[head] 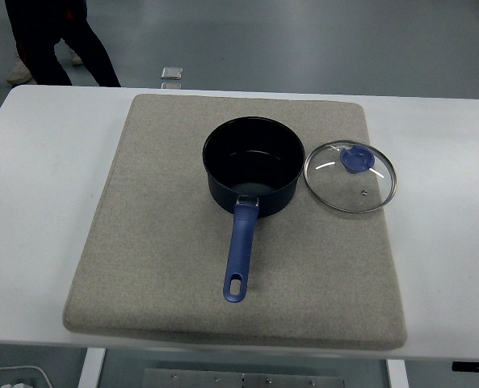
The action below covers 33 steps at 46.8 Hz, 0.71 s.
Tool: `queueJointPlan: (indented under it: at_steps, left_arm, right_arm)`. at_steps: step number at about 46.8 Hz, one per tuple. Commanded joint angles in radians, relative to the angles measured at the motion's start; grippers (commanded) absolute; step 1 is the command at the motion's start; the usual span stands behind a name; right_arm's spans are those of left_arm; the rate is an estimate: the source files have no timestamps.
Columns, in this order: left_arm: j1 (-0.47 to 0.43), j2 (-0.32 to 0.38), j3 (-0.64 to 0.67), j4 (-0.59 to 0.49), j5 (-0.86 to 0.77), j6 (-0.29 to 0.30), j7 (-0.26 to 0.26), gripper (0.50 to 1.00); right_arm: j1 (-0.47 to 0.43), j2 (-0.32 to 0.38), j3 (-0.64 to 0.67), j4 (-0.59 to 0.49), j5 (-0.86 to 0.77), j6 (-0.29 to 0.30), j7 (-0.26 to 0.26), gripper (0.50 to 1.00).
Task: Lift the pot lid and place it to the right of the pot.
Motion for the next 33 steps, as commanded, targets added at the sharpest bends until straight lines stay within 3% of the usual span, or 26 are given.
queueJointPlan:
  at_steps: [1,4,11,16,33]
  left_arm:
    - [0.0,0.0,0.0,0.0,0.0,0.0,0.001,1.0]
    - [0.0,0.0,0.0,0.0,0.0,0.0,-0.001,1.0]
    - [0.0,0.0,0.0,0.0,0.0,0.0,0.001,1.0]
    - [0.0,0.0,0.0,0.0,0.0,0.0,0.001,1.0]
    - [0.0,0.0,0.0,0.0,0.0,0.0,-0.001,1.0]
  right_arm:
    - [-0.016,0.002,0.0,0.0,0.056,-0.005,-0.006,0.919]
    - [-0.033,0.002,0.0,0.0,0.094,-0.012,-0.033,0.919]
    - [-0.067,0.014,0.003,0.002,0.203,-0.014,-0.161,0.919]
    - [-0.085,0.019,0.003,0.002,0.279,-0.014,-0.222,0.919]
    - [-0.096,0.037,0.003,0.006,0.507,-0.015,-0.265,0.919]
